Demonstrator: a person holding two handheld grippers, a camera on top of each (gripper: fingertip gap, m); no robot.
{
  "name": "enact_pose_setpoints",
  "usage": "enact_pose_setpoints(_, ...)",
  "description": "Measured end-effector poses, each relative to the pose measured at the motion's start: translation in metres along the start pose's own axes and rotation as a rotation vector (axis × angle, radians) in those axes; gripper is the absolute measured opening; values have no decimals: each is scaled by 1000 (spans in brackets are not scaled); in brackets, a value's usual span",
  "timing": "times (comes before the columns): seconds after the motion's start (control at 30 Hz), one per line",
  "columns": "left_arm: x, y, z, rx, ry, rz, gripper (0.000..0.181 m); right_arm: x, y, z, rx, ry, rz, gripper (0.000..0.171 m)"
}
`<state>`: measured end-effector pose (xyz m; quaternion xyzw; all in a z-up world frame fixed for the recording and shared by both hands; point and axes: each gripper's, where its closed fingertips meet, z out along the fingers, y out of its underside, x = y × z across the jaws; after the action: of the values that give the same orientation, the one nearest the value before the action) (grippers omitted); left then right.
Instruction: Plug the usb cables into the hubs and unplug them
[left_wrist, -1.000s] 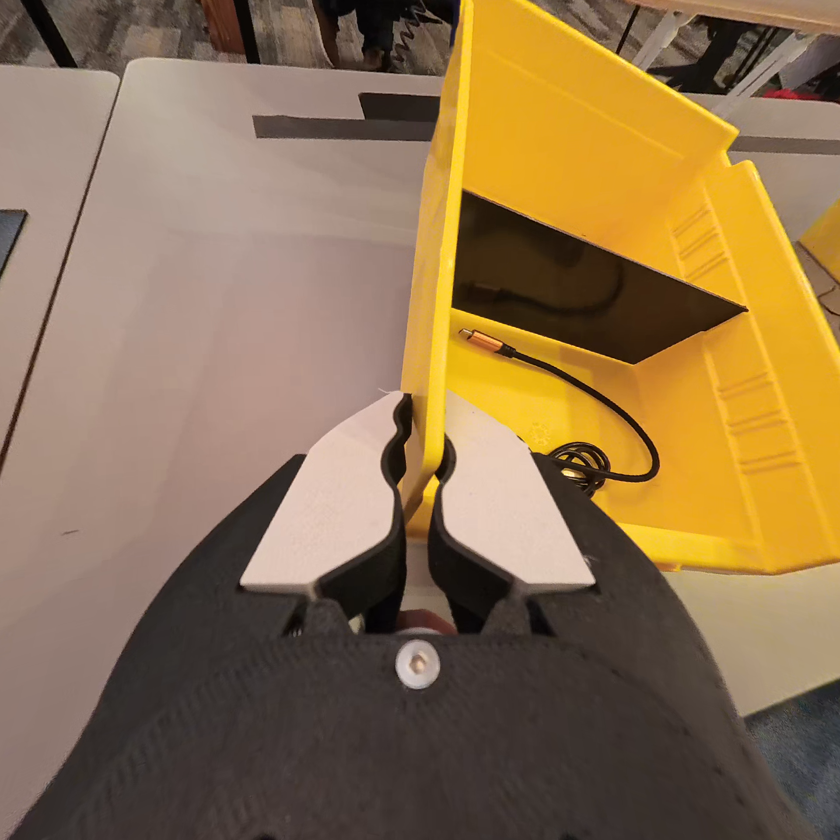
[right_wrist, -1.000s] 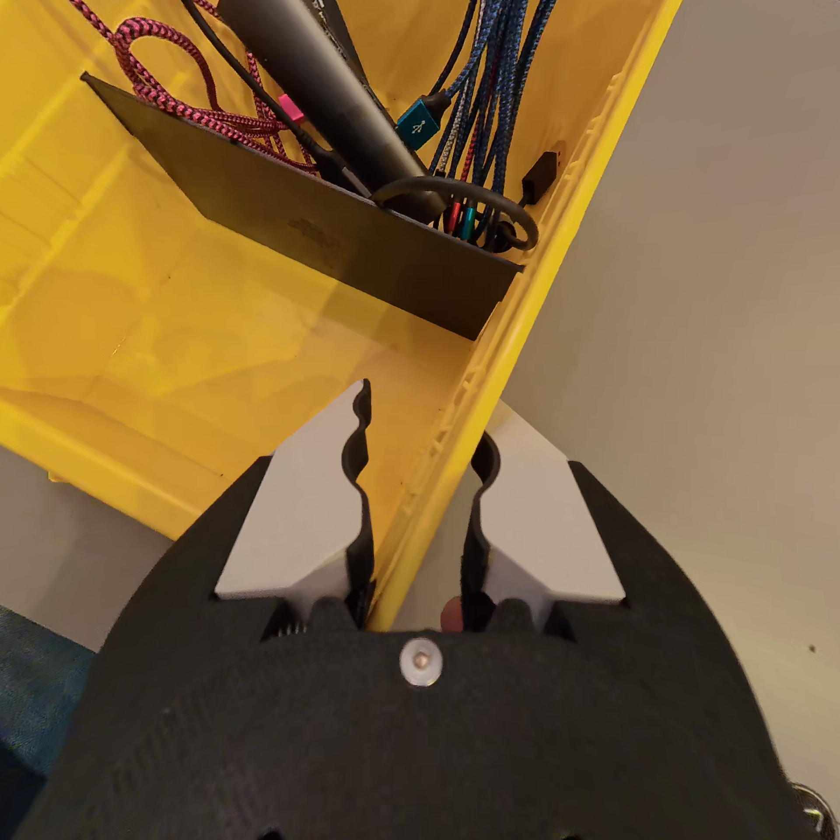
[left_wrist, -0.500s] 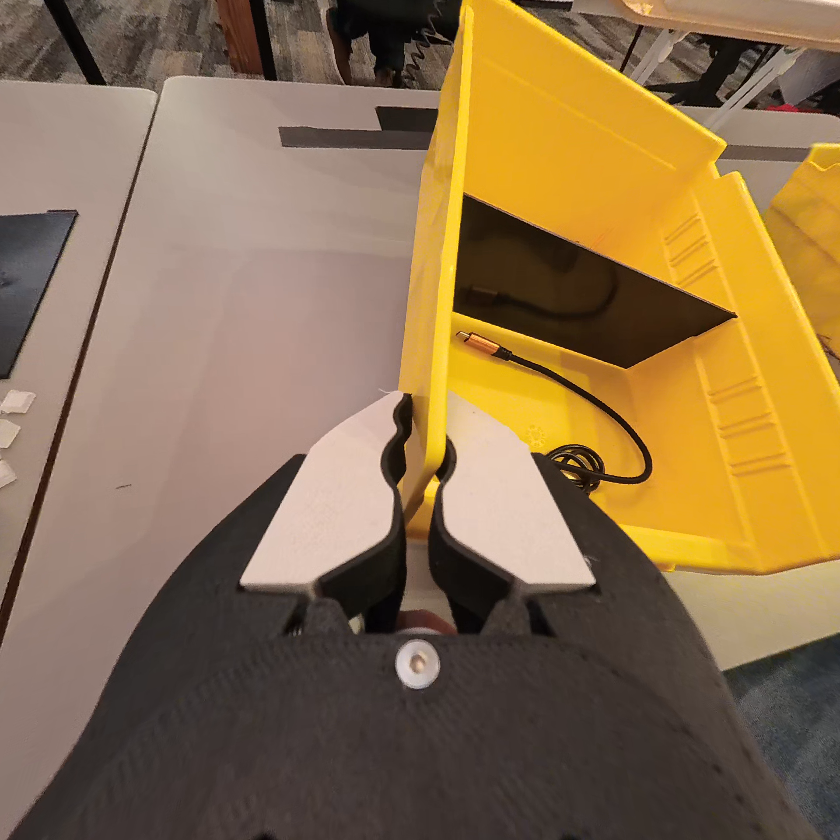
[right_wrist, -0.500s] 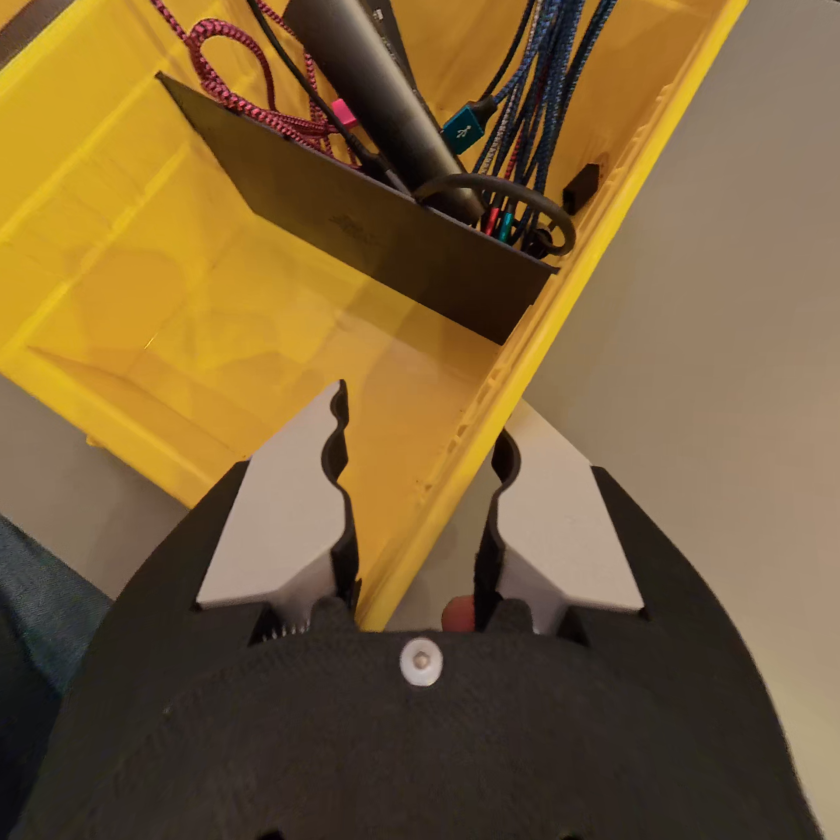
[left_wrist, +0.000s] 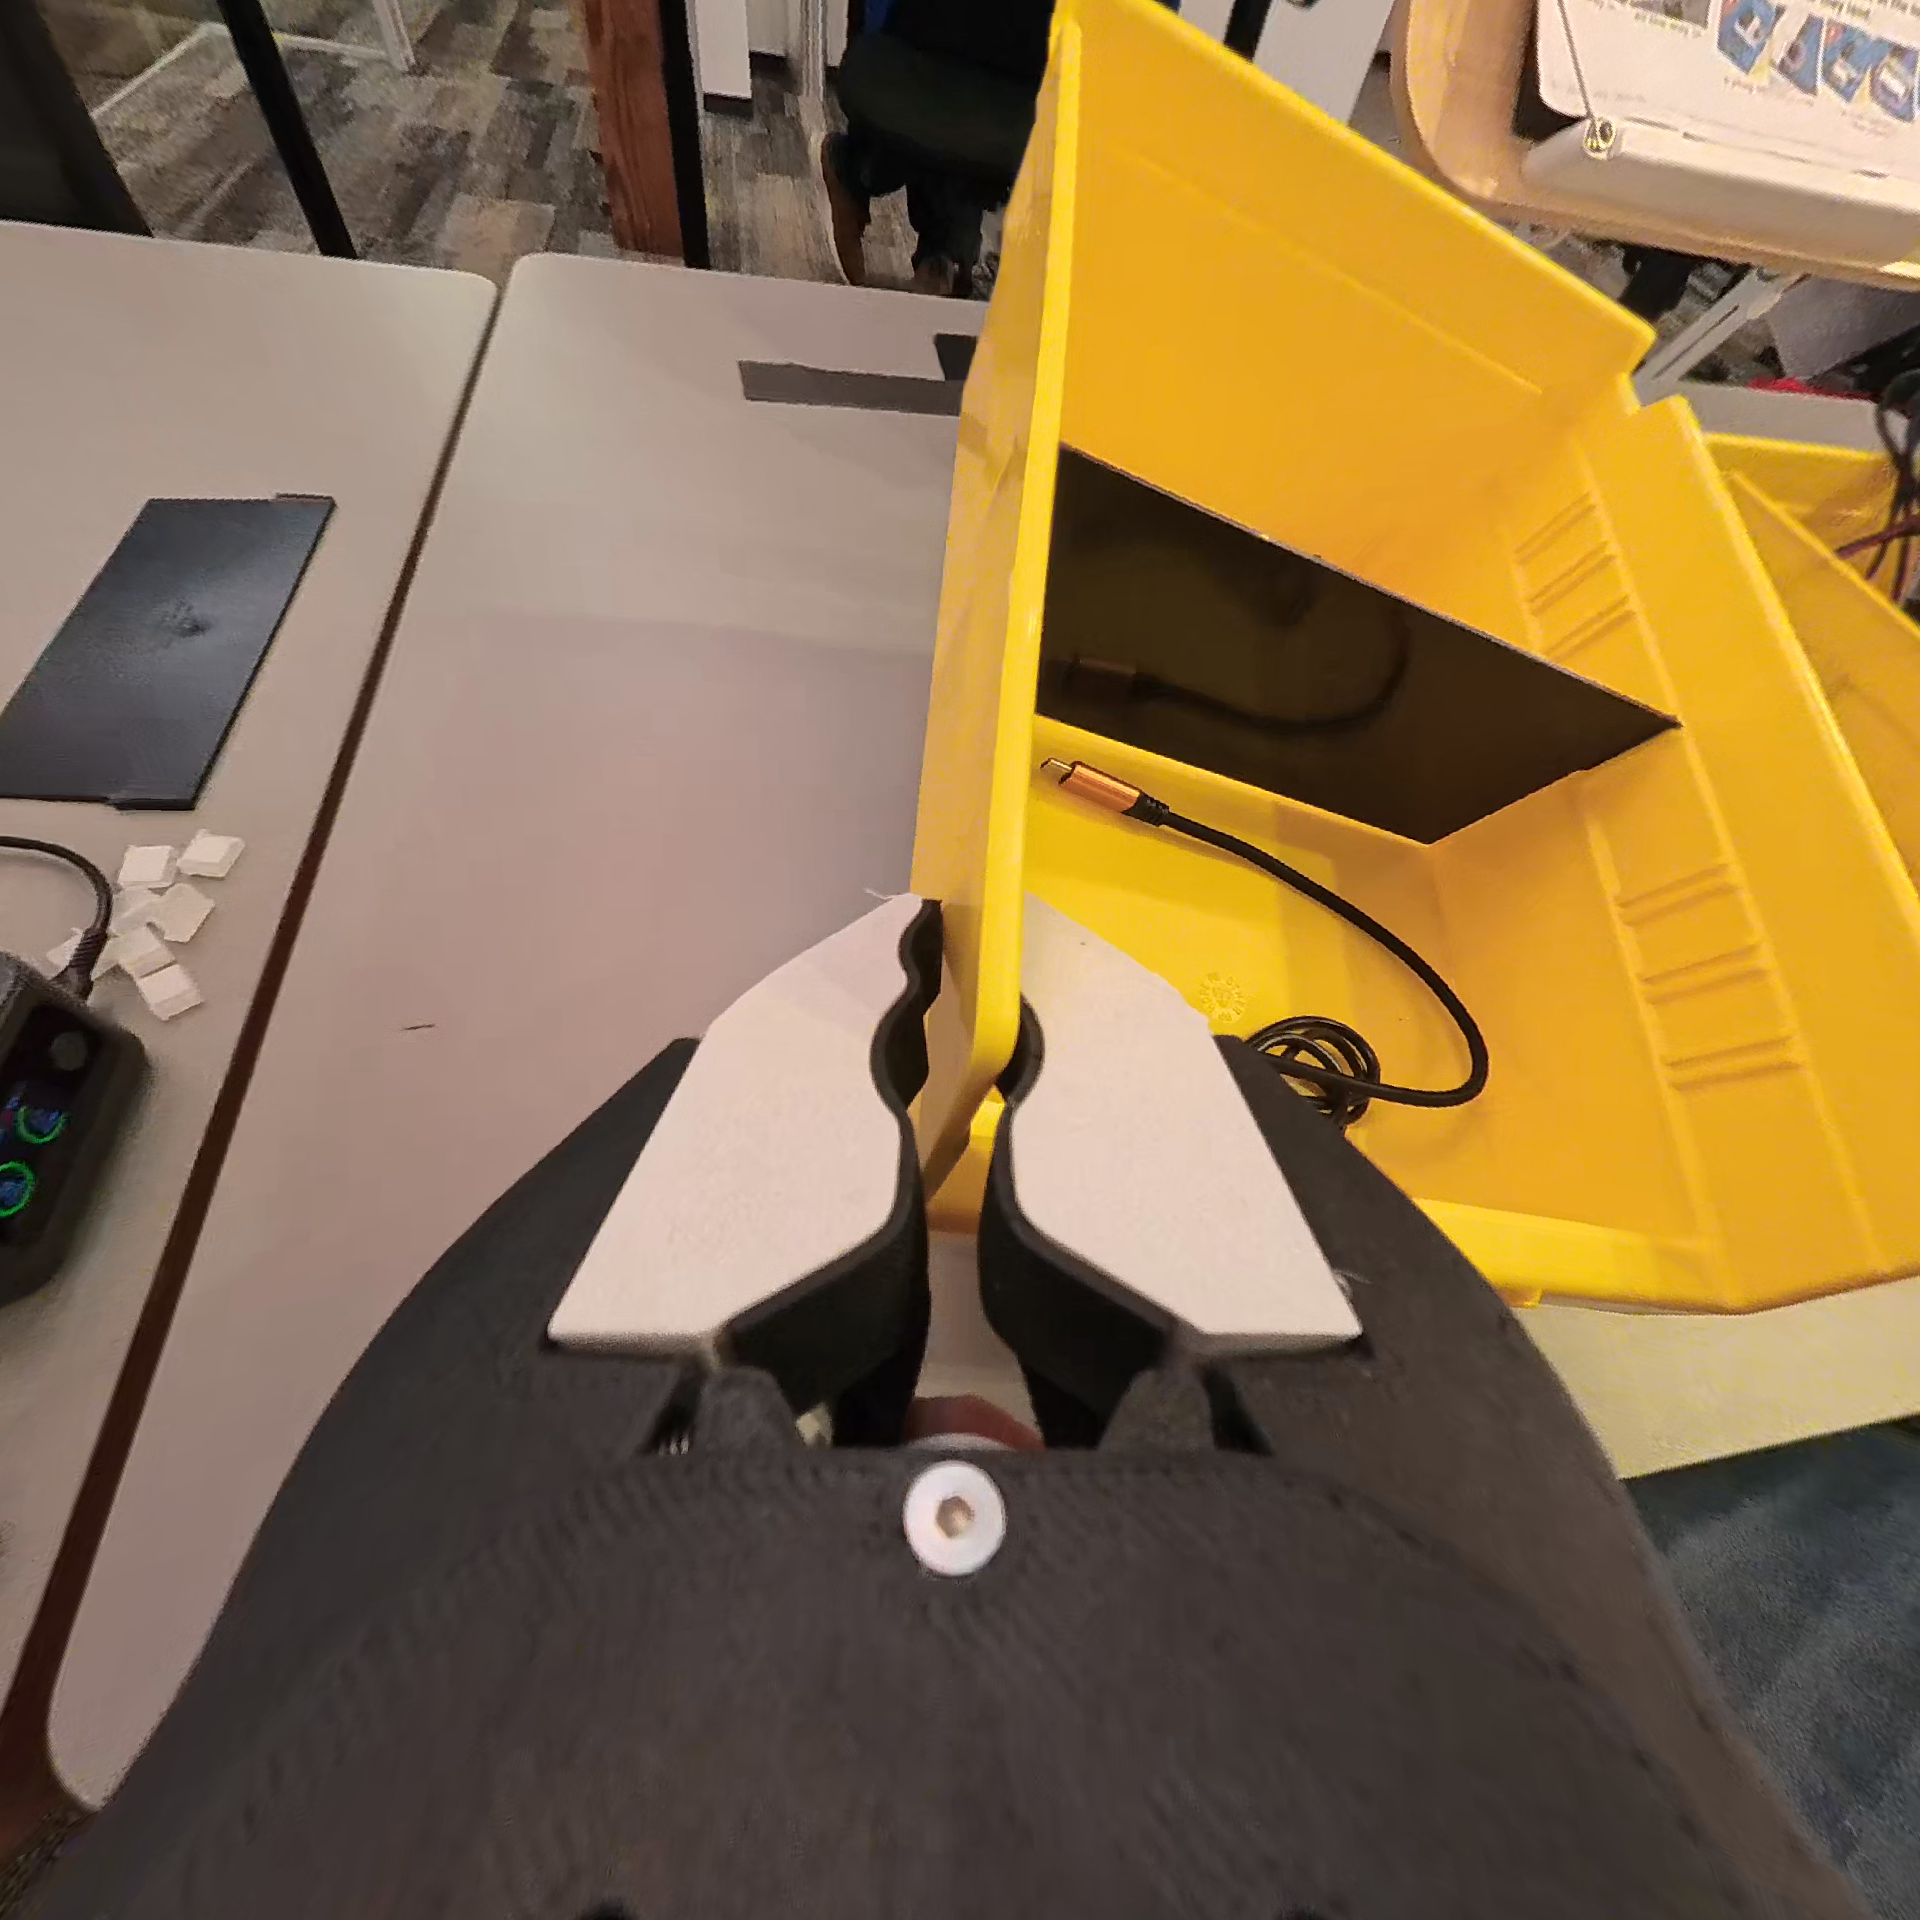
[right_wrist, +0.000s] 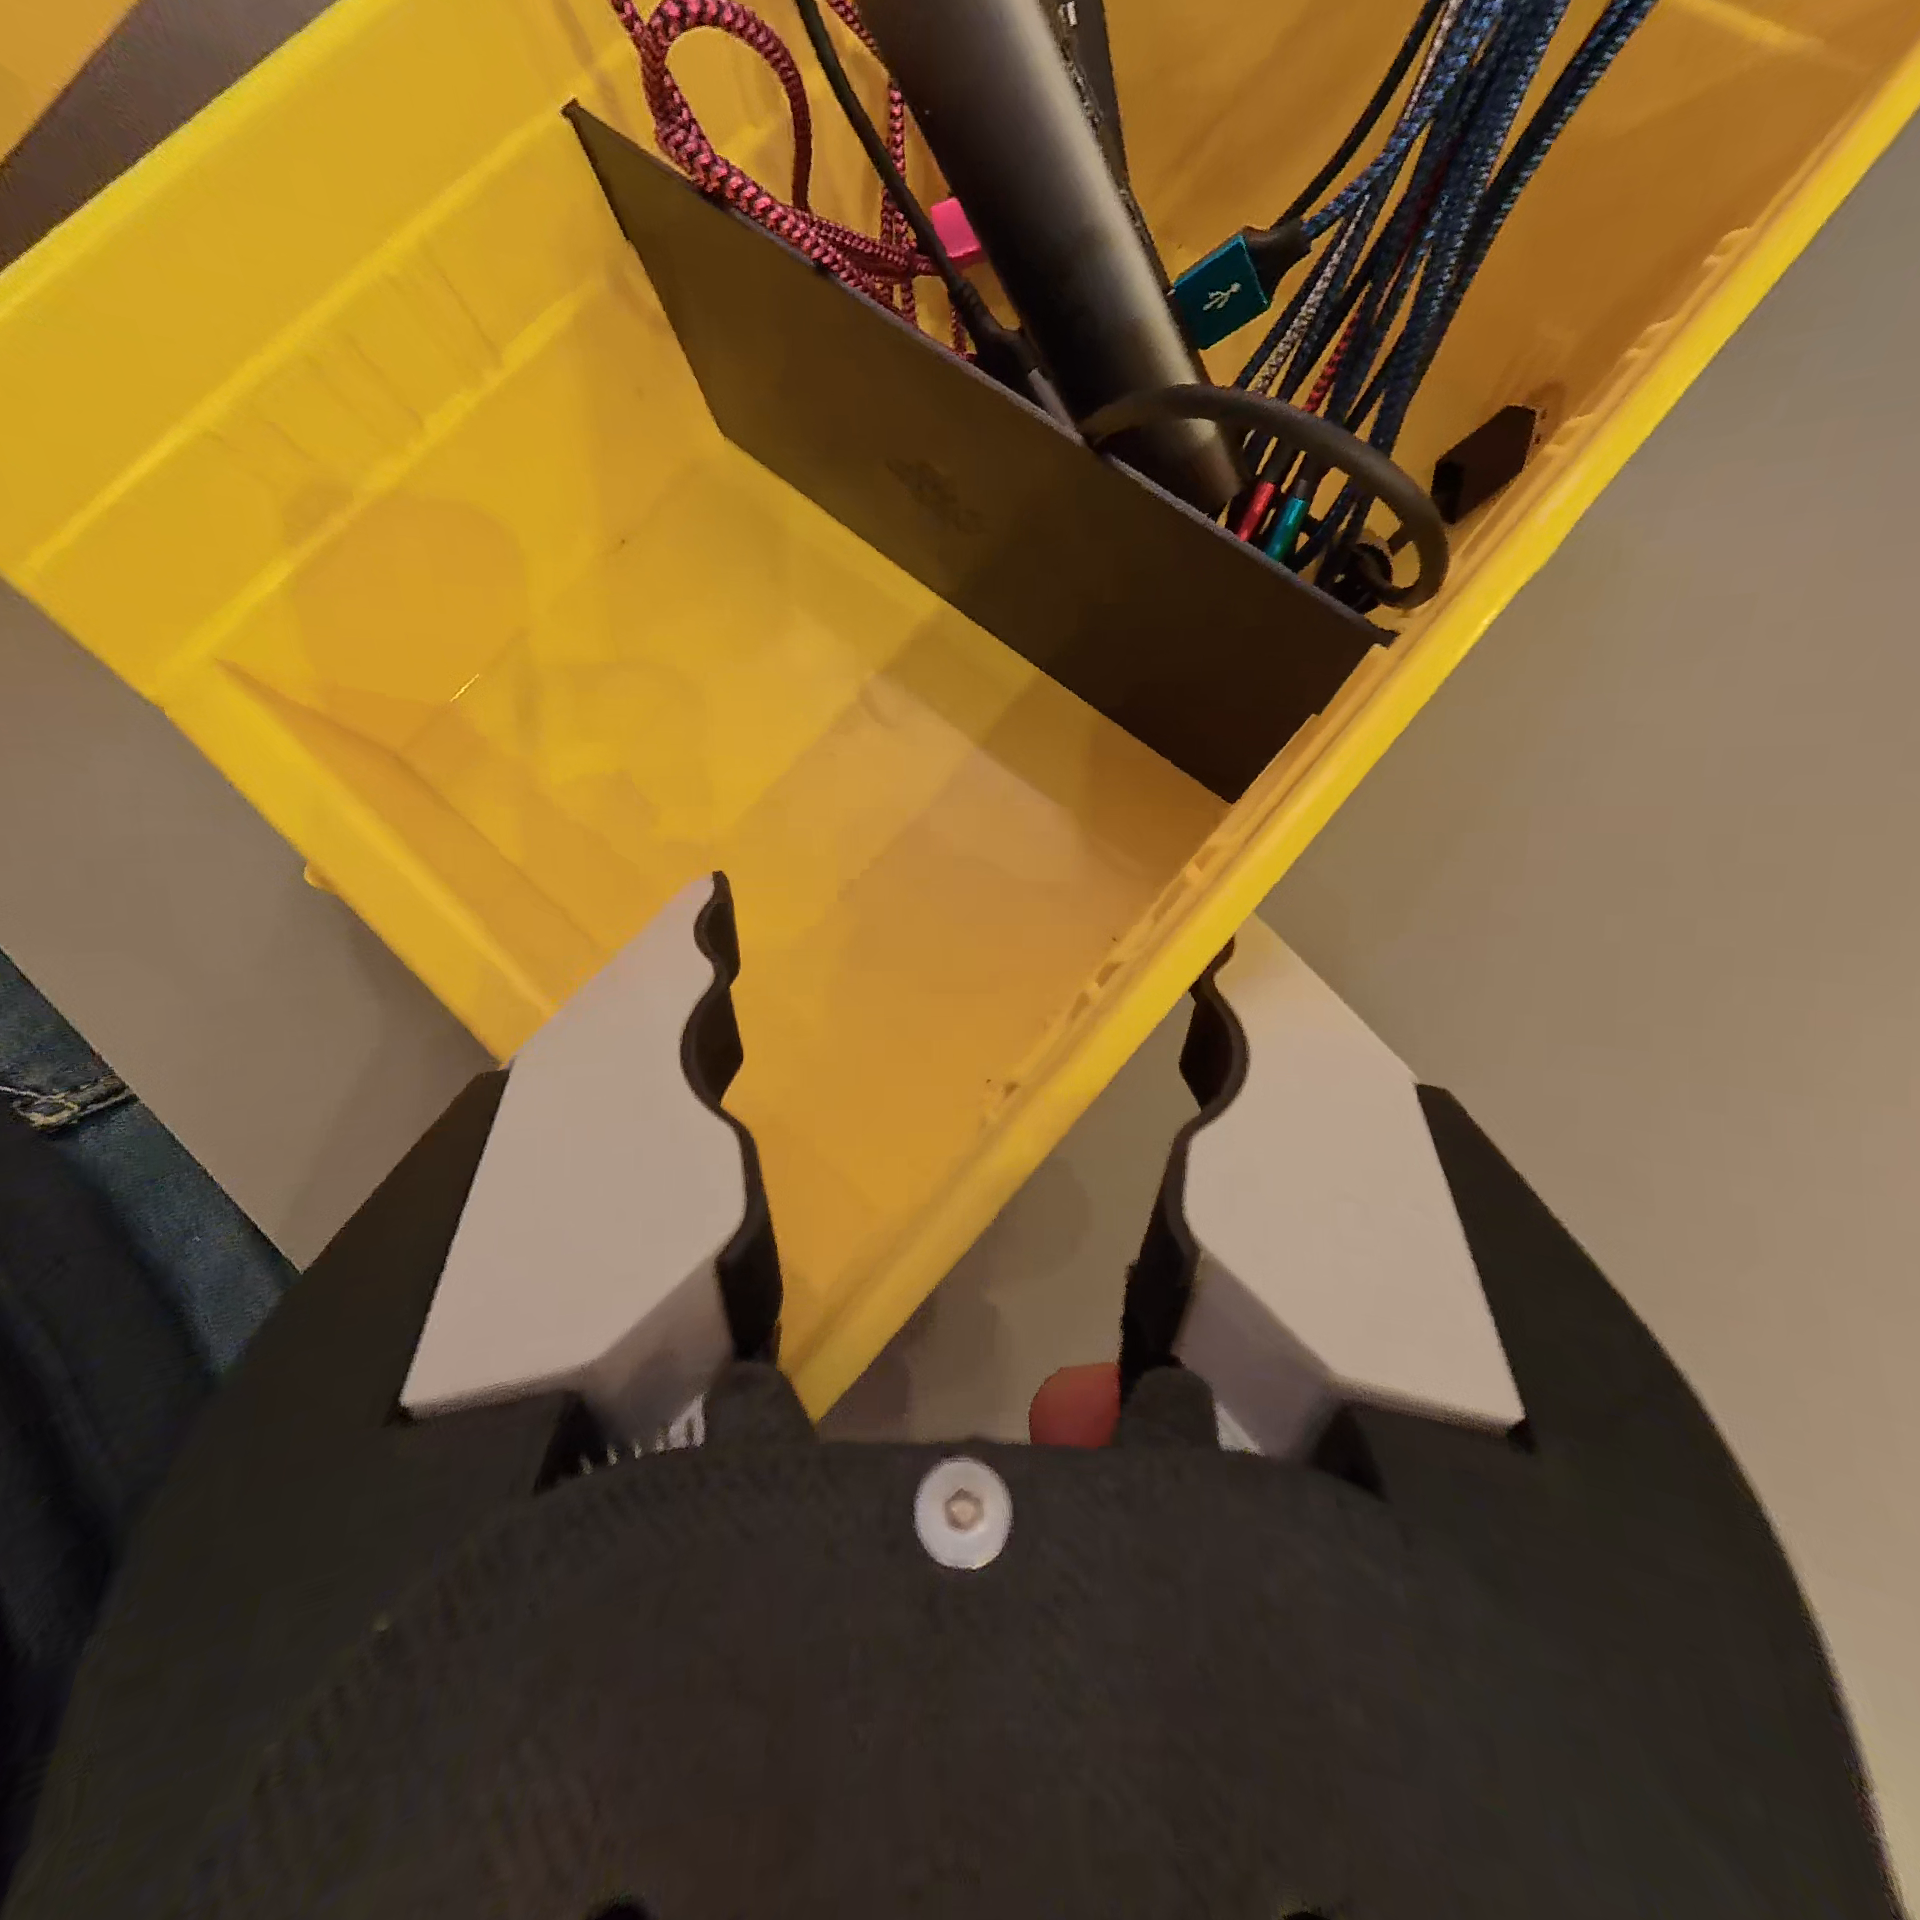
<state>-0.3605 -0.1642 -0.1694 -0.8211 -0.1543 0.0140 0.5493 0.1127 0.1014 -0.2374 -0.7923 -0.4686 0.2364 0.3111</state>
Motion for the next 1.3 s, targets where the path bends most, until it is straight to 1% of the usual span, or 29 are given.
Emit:
enact_pose_setpoints(0.13, -7, -4, -12, 33, -17, -19, 5, -19, -10, 14, -4, -24, -40, 88)
enact_pose_setpoints(0.4, -20, -12, -37, 101, -45, -74, 5, -72, -33, 42, 5, -119, -76, 101)
enact_pose_setpoints(0.83, -40, -25, -66, 194, -65, -161, 5, -136, -86, 105, 17, -195, -161, 100)
enact_pose_setpoints(0.97, -52, -27, -79, 219, -87, -177, 5, -160, -103, 125, 20, -233, -183, 100)
enact_pose_setpoints(1.03, -57, -27, -86, 228, -101, -184, 5, -175, -111, 135, 22, -257, -191, 103)
enact_pose_setpoints(1.1, -63, -26, -94, 234, -113, -194, 5, -187, -119, 143, 41, -267, -188, 101)
enact_pose_setpoints(1.3, -78, -25, -121, 256, -160, -223, 5, -220, -139, 165, 65, -319, -184, 104)
